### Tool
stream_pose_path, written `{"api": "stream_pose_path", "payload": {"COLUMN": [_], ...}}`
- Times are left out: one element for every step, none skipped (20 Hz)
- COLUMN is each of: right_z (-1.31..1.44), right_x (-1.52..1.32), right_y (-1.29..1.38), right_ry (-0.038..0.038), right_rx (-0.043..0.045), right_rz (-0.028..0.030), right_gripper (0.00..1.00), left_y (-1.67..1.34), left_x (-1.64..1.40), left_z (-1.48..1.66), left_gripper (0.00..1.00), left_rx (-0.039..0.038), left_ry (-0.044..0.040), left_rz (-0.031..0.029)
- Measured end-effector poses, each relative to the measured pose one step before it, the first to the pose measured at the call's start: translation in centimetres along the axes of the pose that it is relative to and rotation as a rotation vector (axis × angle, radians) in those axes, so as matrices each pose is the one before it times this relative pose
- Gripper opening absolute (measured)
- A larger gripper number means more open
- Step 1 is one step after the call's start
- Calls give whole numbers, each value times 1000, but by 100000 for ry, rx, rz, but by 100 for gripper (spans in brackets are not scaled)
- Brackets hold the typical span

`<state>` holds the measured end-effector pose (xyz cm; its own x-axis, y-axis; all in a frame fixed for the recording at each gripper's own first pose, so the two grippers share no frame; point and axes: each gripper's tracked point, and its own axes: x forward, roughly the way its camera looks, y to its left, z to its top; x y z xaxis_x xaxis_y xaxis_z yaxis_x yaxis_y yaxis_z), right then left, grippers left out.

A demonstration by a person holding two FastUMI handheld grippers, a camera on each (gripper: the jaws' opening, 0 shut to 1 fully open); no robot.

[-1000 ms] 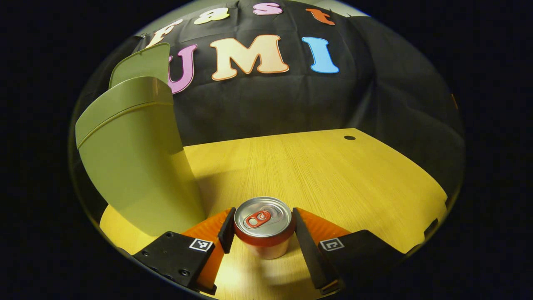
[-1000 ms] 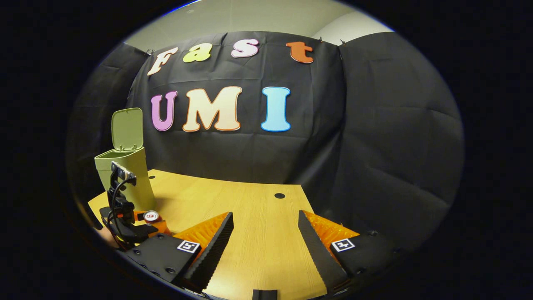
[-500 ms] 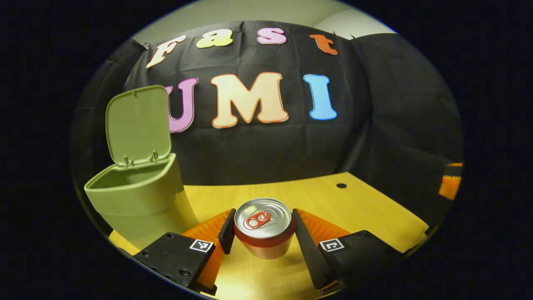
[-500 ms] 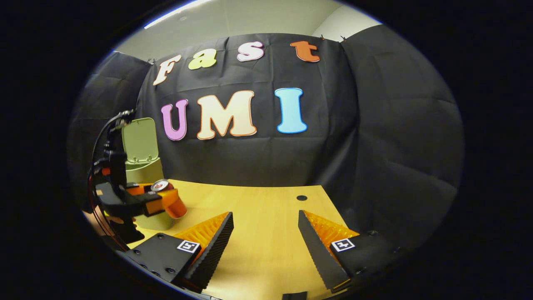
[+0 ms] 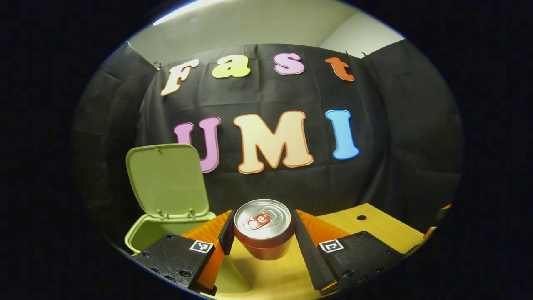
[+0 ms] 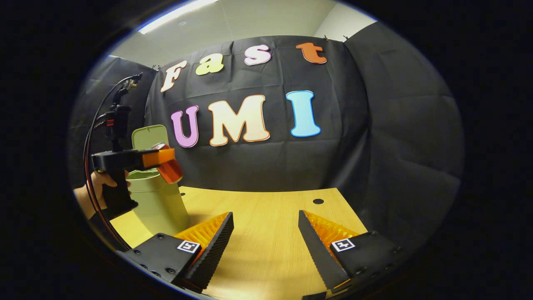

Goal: Press the lid of the desktop garbage bin to open it, pick up the crumpled paper on the desktop and throw it into the bin, then pick up the pop can on the desktop and drop it into the bin, and finally close the garbage bin lid.

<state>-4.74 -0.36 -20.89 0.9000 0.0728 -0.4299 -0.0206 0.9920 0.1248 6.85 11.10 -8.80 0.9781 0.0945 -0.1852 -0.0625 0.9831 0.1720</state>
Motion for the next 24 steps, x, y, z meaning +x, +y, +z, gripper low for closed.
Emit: {"api": "stream_pose_path", "payload": {"right_z": [-252,49,-194,-46,-61,-31,-138,-85,-30,22,24,-34,-236,-65,-294,-94,-26,68,-128,-19,-176,-91,-70,97], "right_x": [166,227,205,131,84,170,81,160,151,153,113,208,186,188,162,186,176,180,245,190,148,183,178,256], "right_y": [393,227,295,315,343,294,290,324,296,277,584,289,555,507,585,723,740,682,878,787,832,766,849,639], "right_ry": [245,156,193,222,156,104,378,308,213,218,170,200,343,436,611,530,-135,-110,42,-24,-67,-89,-278,-456], "right_rx": [191,81,196,328,173,-115,-267,-345,-165,121,162,153,217,-36,-253,-379,-455,-146,250,214,65,-193,-441,-322], "right_rz": [579,365,282,352,397,316,381,347,211,248,64,-30,343,326,374,749,143,118,384,205,110,56,160,-307], "right_gripper": [99,99,99,99,99,99,99,99,99,99,99,99,99,99,99,99,99,99,99,99,99,99,99,99], "left_y": [1430,1483,1458,1491,1255,1167,1032,968,994,744,555,423,233,257,343,76,117,349,84,237,289,277,174,224], "left_x": [170,103,176,32,185,241,366,195,256,163,253,265,181,148,44,160,-39,69,146,192,207,355,296,414], "left_z": [456,143,159,-67,-247,-364,-601,-774,-873,-1037,-848,-934,-701,-861,-458,-320,105,398,533,825,1102,1240,1239,1224], "left_gripper": [77,77,77,77,77,77,77,77,77,77,77,77,77,77,78,79,82,82,82,85,90,90,96,94], "left_rx": [495,175,-170,-23,-98,-181,-33,355,620,478,351,81,-20,-173,-483,-507,-722,-271,194,496,756,1093,725,289], "left_ry": [-774,-89,-151,236,545,708,1176,1428,1576,1896,1547,1958,1323,1360,718,308,-784,-1364,-1197,-1844,-2079,-1947,-1268,-1461], "left_rz": [2813,2681,2808,2663,2260,2211,1726,2006,1876,1281,776,500,0,-134,215,-674,-293,-543,-604,-661,-633,-894,-1098,-1173]}}
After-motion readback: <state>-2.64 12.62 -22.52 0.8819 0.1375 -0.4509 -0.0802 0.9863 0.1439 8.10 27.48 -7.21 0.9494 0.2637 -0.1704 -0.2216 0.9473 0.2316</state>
